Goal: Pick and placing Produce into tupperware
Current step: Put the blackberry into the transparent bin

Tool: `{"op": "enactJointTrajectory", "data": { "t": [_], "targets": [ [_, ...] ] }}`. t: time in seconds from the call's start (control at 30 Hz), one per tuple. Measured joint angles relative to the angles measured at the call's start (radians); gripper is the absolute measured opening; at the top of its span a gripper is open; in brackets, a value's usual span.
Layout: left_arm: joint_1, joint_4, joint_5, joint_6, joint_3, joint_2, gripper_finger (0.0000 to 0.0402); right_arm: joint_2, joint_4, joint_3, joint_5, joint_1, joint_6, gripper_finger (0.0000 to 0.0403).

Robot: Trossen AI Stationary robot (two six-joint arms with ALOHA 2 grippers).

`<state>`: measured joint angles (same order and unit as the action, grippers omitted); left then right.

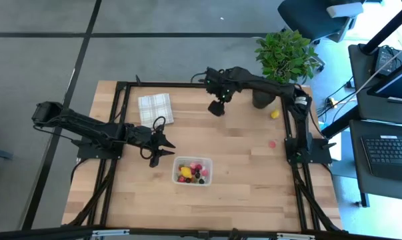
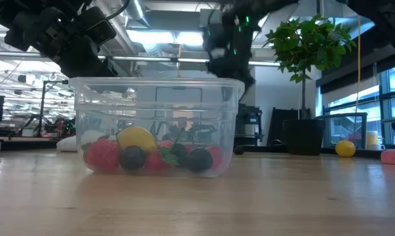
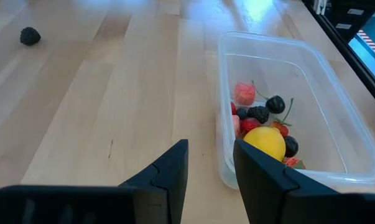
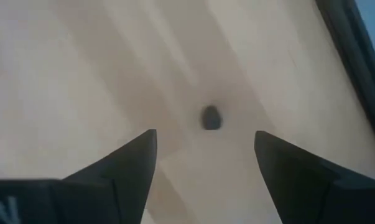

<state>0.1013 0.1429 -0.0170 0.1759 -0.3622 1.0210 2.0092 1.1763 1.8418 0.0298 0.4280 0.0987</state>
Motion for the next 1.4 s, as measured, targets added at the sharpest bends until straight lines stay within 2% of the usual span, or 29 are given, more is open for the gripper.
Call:
{"op": "enactJointTrajectory", "data": {
  "t": [0.13,0.3,0.6,0.8,1.4],
  "targets": [
    [0.0,0.0,0.0,0.005,0.0,0.0,0.0121,0.002,-0.094,-0.119,0.002,0.05,0.054,0.0271],
    [0.0,0.0,0.0,0.005,0.0,0.0,0.0121,0.002,-0.161,-0.241,0.001,0.062,0.046,0.0271],
    [0.0,0.0,0.0,0.0,0.0,0.0,0.0121,0.002,-0.353,-0.373,0.001,0.062,0.057,0.0271],
    [-0.001,0.0,0.0,-0.002,0.0,0.0,0.0121,0.002,-0.454,-0.409,0.022,0.062,0.122,0.0271],
    [-0.001,0.0,0.0,-0.001,0.0,0.0,0.0121,0.002,-0.442,-0.409,0.021,0.062,0.176,0.0271]
  ]
}}
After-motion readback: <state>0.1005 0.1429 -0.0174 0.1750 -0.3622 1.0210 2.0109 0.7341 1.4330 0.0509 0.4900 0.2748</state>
